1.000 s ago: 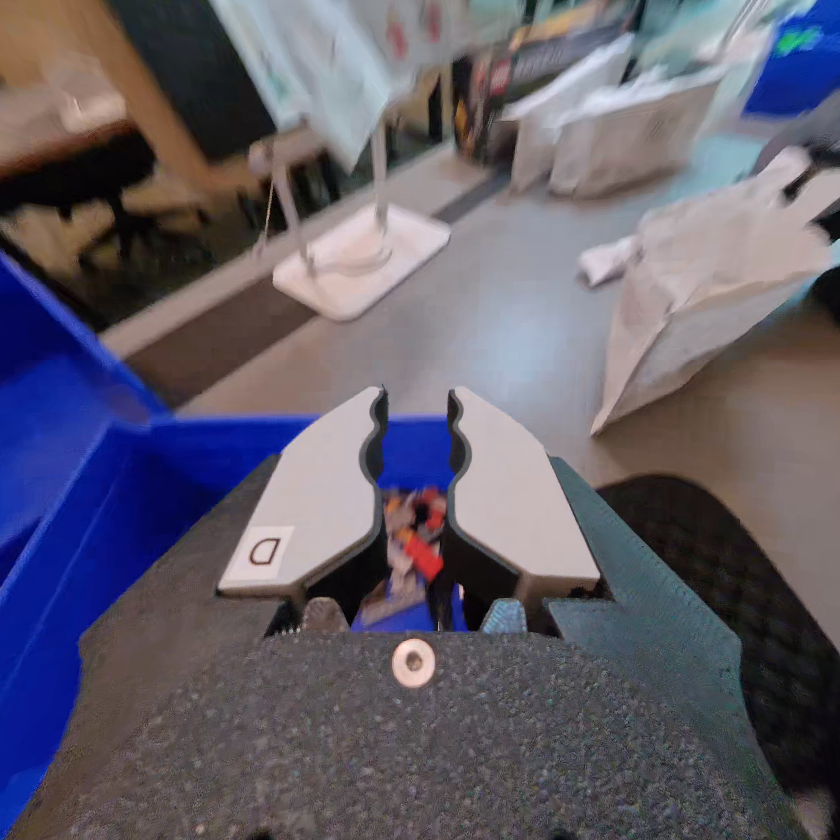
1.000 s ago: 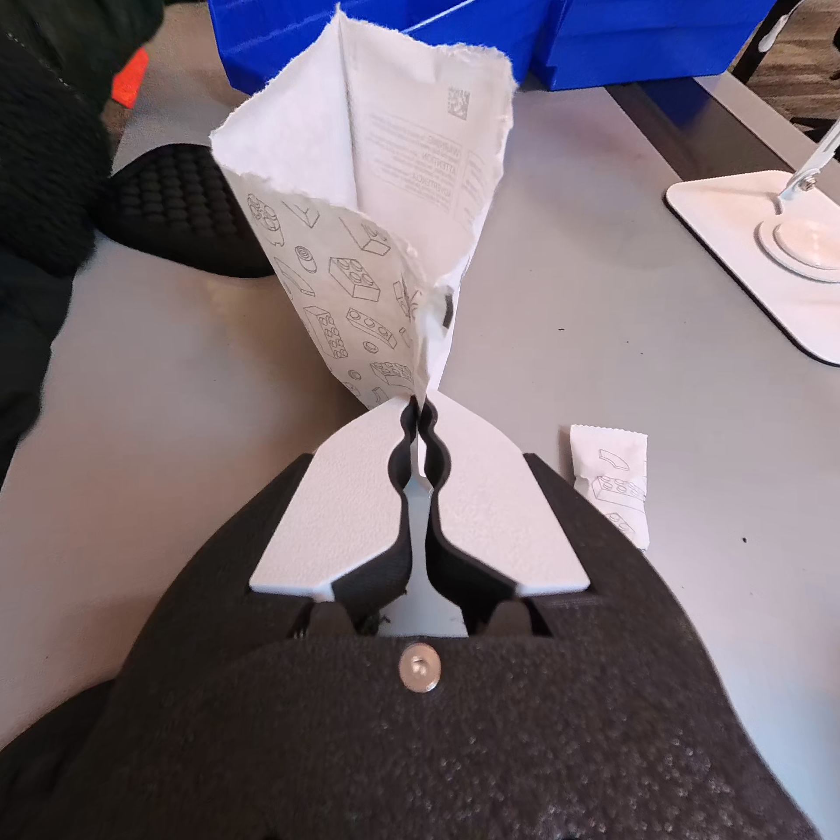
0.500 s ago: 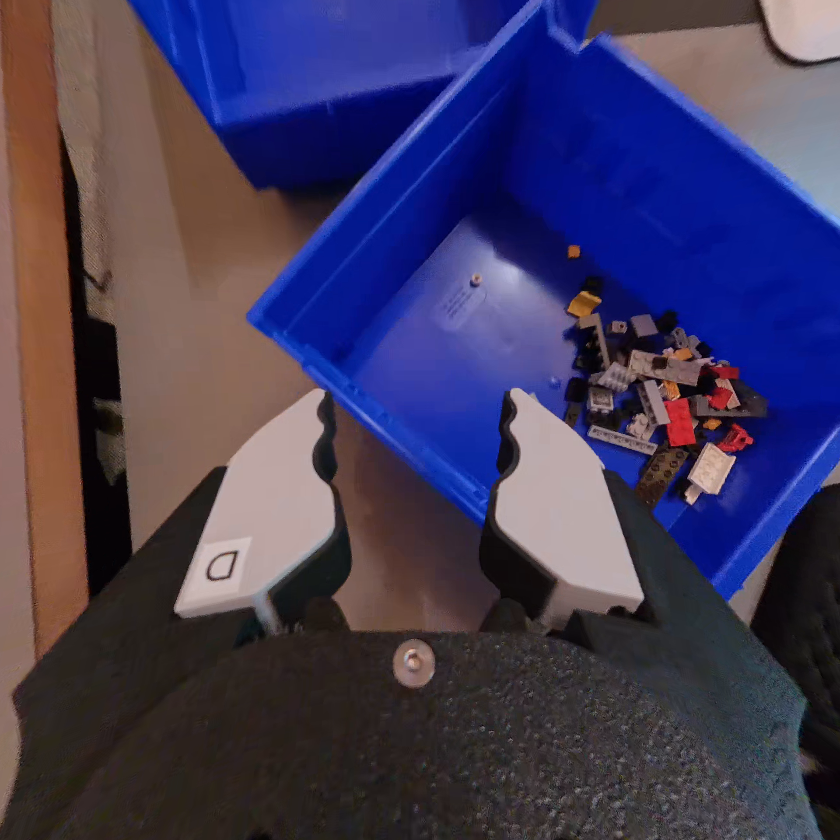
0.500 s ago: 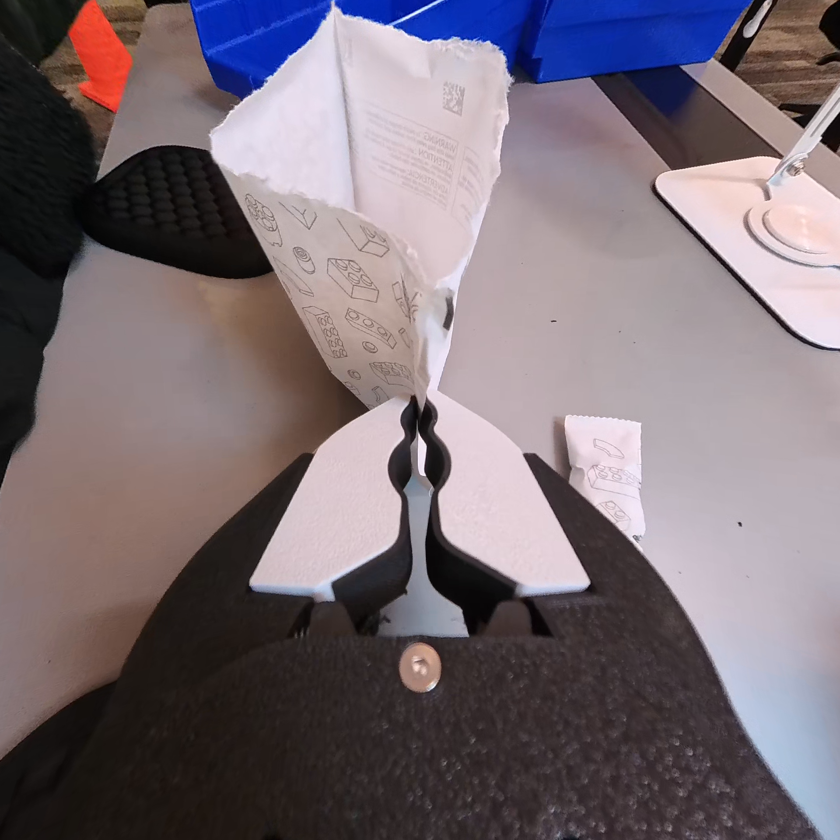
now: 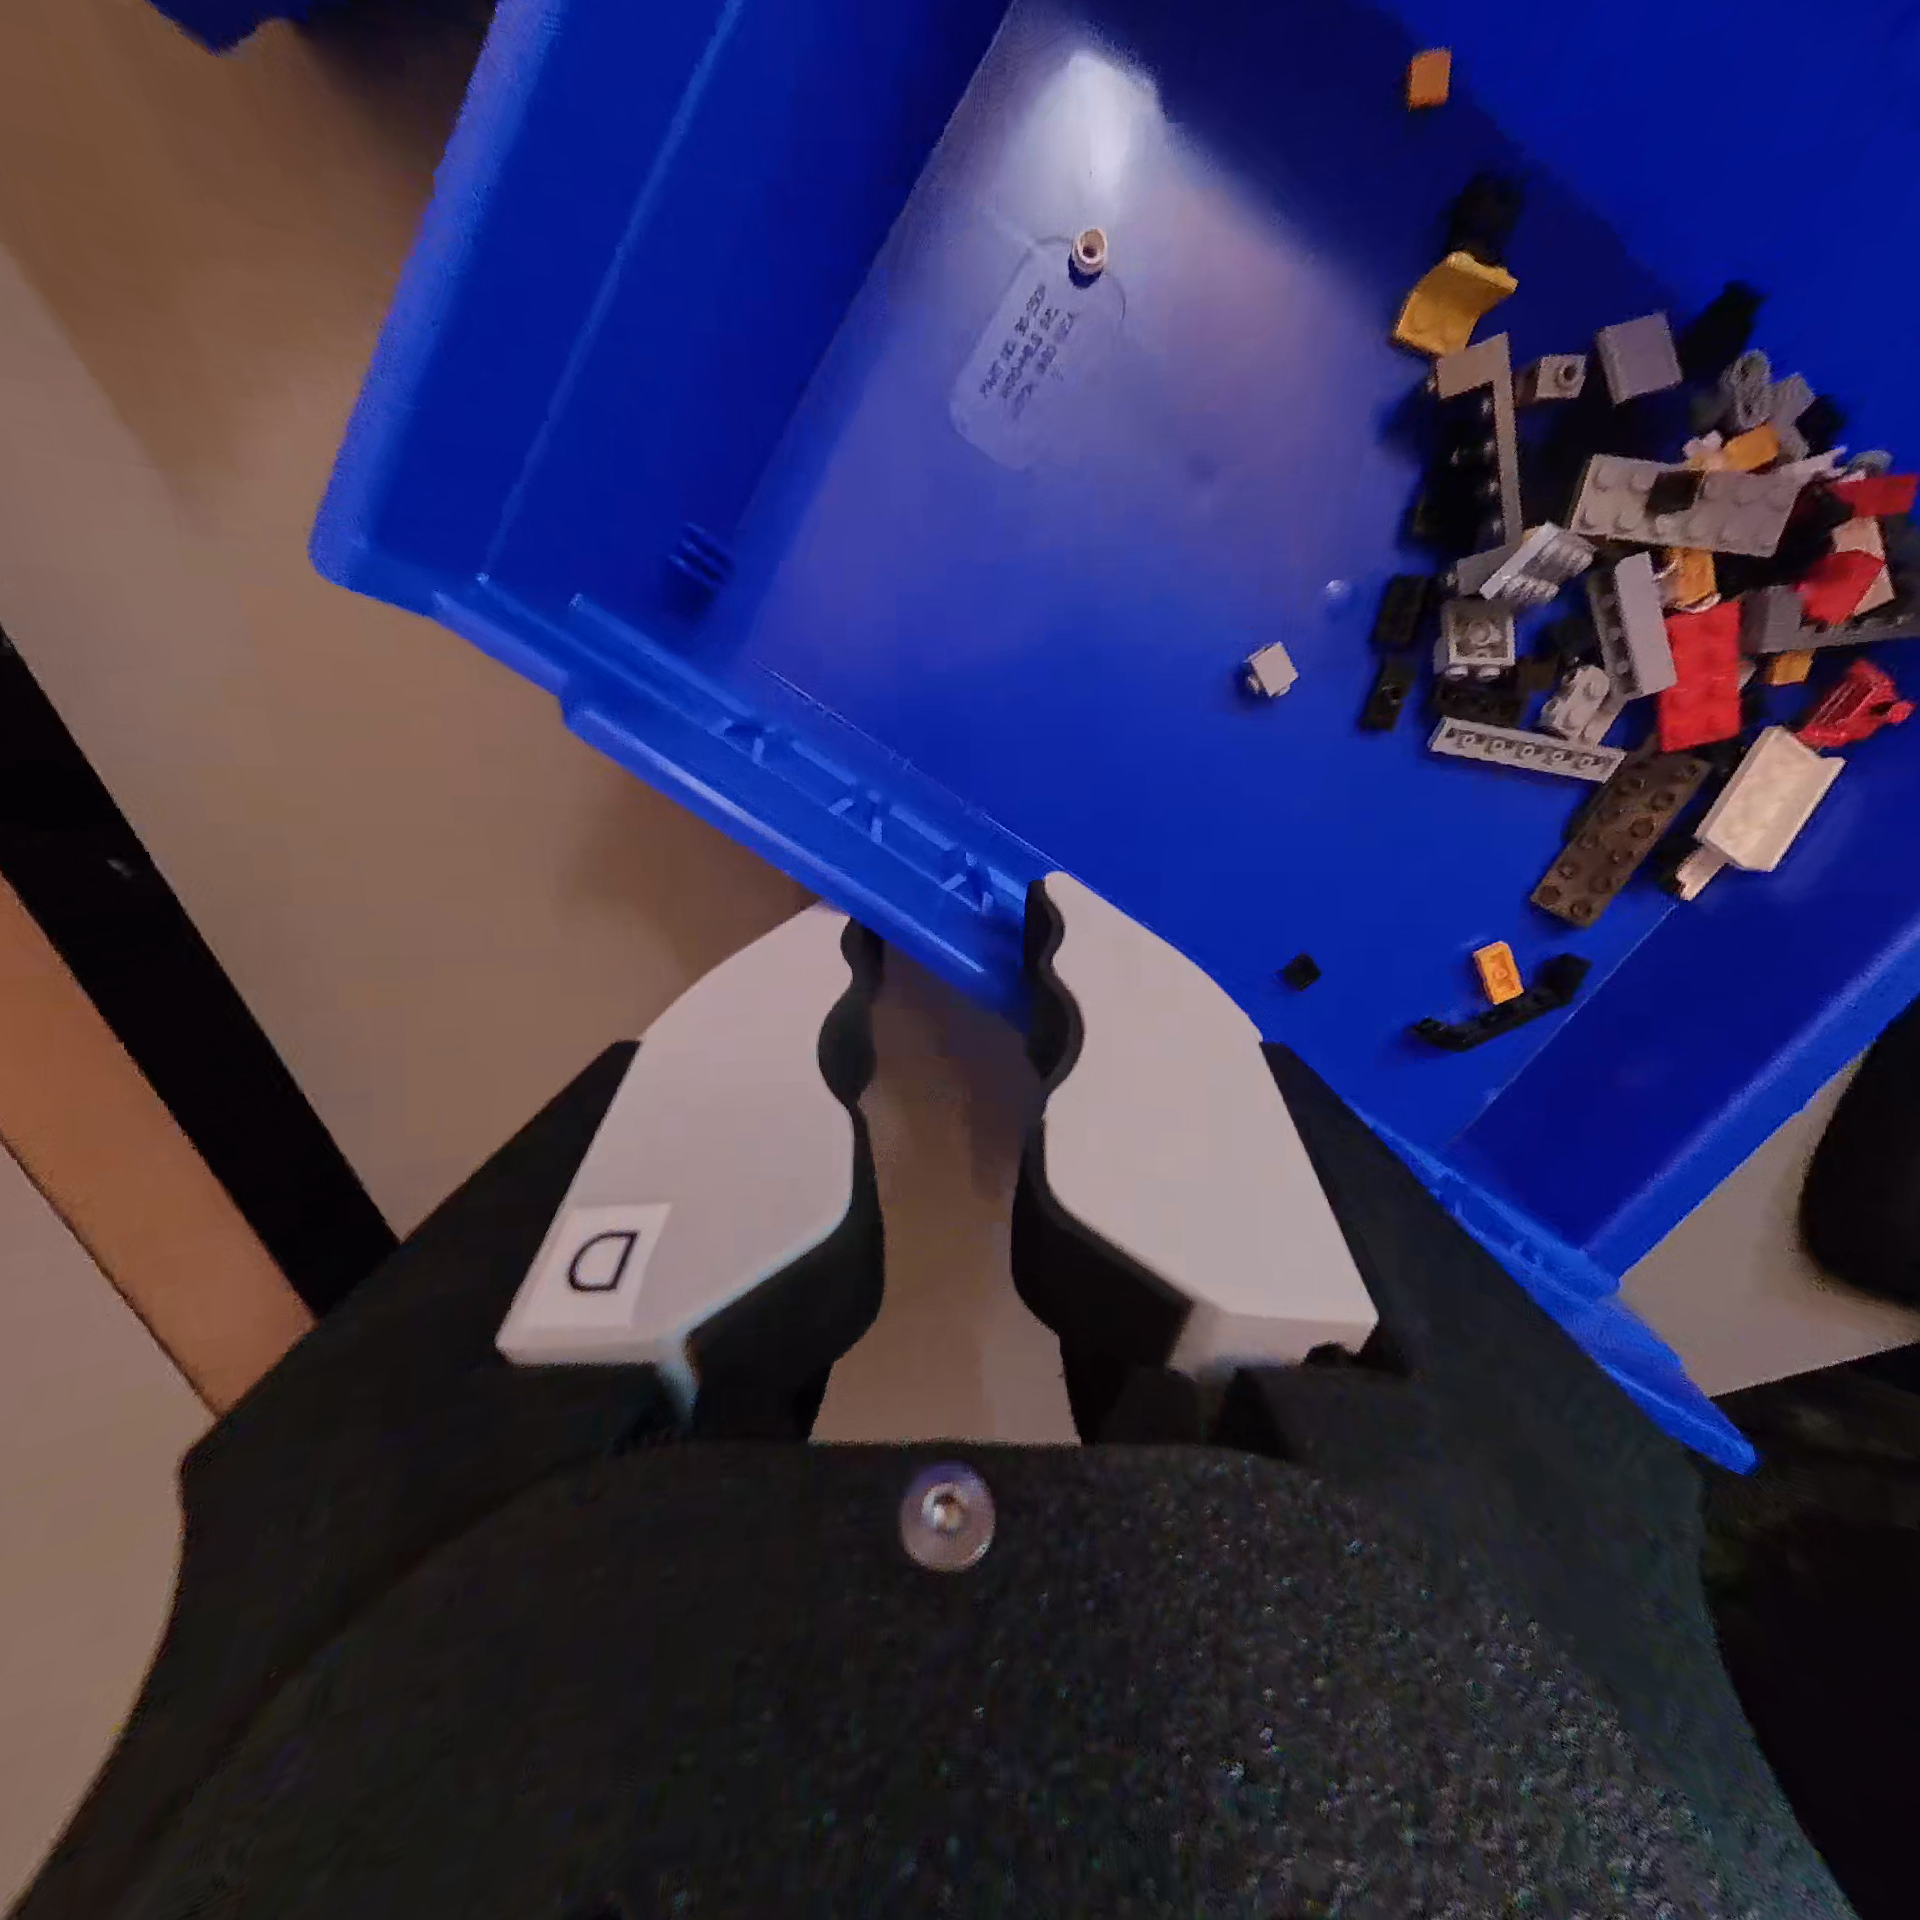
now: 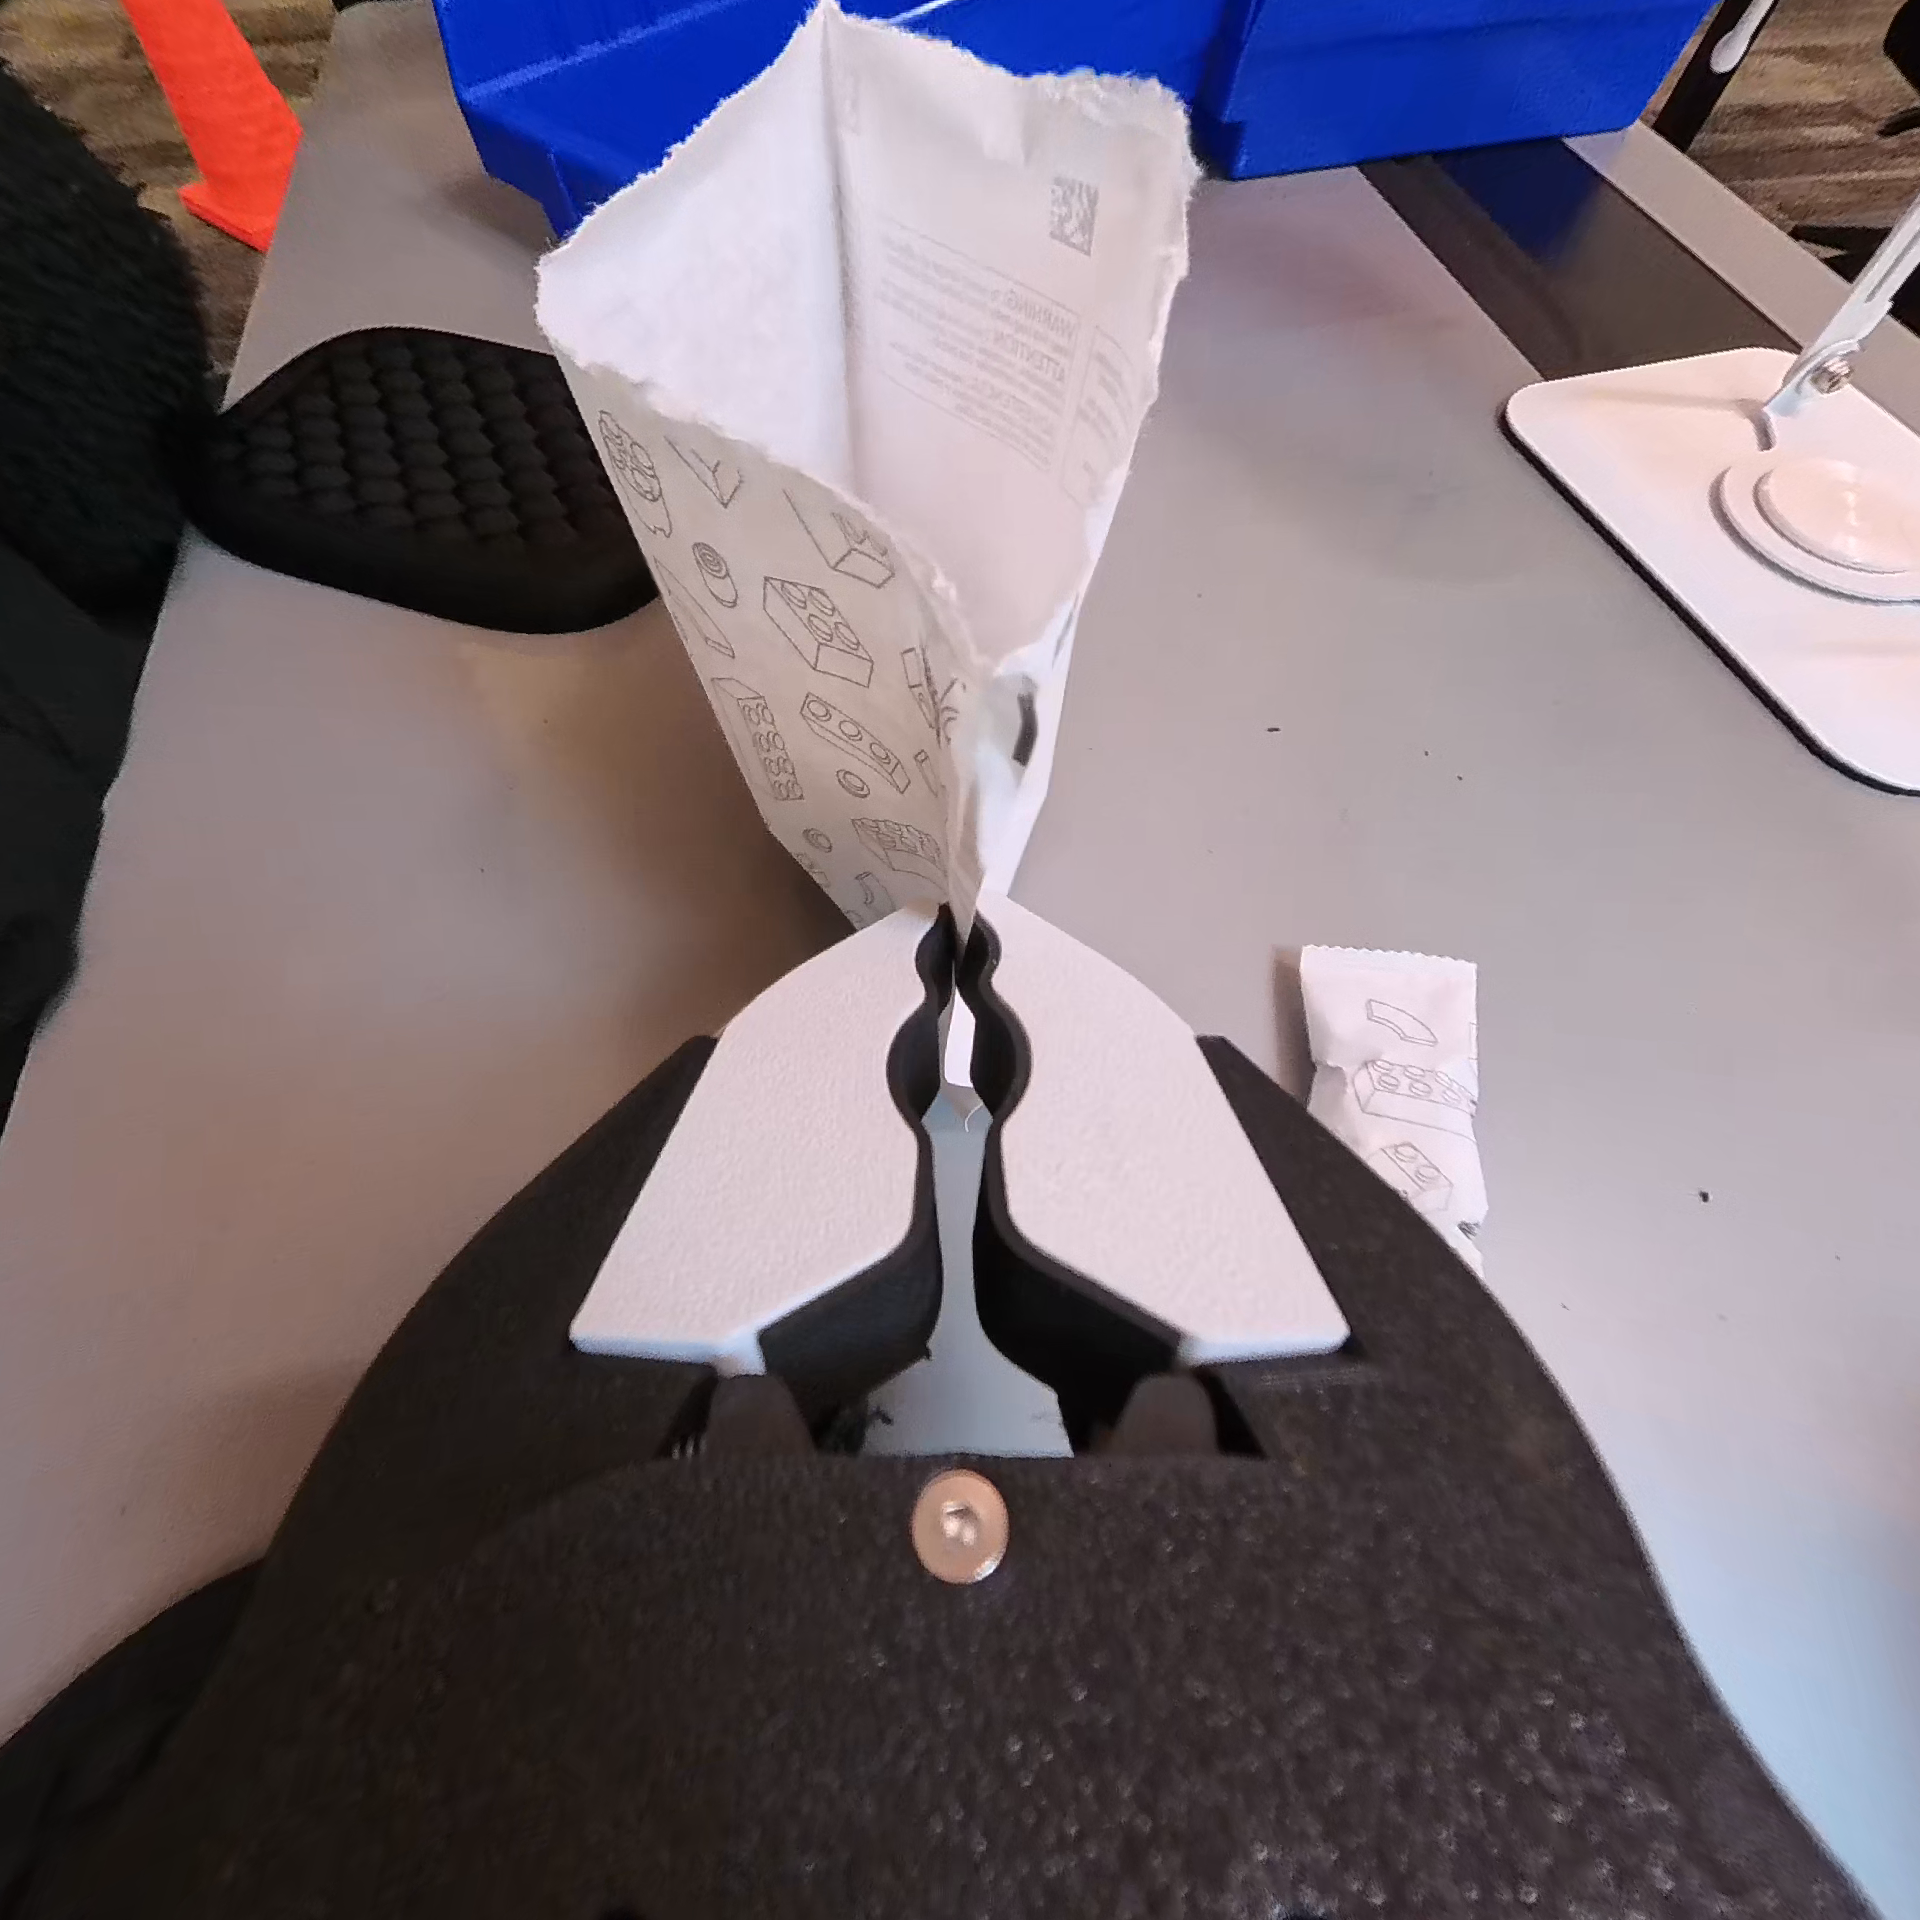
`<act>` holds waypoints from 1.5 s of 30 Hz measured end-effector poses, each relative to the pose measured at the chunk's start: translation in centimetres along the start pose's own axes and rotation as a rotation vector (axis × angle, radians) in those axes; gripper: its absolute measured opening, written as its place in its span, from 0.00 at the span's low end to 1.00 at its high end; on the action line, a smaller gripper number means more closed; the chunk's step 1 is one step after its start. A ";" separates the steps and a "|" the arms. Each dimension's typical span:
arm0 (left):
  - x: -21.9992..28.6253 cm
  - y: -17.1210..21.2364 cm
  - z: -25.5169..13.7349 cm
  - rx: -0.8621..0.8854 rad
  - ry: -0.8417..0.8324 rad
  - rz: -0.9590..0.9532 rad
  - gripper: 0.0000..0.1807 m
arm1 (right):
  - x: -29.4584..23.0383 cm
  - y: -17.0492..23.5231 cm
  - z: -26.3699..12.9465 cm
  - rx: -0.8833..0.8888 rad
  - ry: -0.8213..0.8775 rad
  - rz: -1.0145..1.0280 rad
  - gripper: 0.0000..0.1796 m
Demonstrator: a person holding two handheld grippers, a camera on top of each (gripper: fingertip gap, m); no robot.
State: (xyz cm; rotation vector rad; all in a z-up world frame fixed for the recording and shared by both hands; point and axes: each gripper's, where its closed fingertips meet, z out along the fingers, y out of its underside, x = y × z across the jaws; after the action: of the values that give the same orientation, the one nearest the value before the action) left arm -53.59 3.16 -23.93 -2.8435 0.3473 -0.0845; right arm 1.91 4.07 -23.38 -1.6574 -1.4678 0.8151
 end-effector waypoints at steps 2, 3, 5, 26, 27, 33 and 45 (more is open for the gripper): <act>-0.3 -0.4 0.1 -0.025 0.002 0.076 0.14 | -0.1 0.0 0.1 0.002 -0.004 0.000 0.00; -0.5 -0.7 0.2 -0.038 0.008 0.106 0.15 | -0.1 0.0 0.1 0.003 -0.005 0.001 0.00; -0.7 -1.2 0.4 -0.070 0.021 0.175 0.14 | -0.2 0.0 0.2 0.004 -0.009 0.004 0.00; 1.5 -2.3 1.0 -0.109 0.051 0.032 0.21 | -0.5 0.5 1.0 -0.014 -0.032 0.017 0.00; 1.3 -2.1 1.5 -0.130 0.035 0.009 0.18 | -0.6 0.5 1.0 -0.017 -0.032 0.015 0.00; 1.8 -0.5 5.9 -0.260 0.082 -0.093 0.11 | -0.7 0.7 0.9 -0.028 -0.023 0.005 0.00; 1.0 -1.5 4.8 -0.264 0.069 -0.023 0.03 | -0.4 0.9 1.0 -0.017 -0.044 0.039 0.00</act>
State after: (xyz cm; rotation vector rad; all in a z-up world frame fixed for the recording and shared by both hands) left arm -51.82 5.59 -28.07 -3.1123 0.3640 -0.1515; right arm 1.50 3.75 -24.67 -1.6954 -1.4794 0.8679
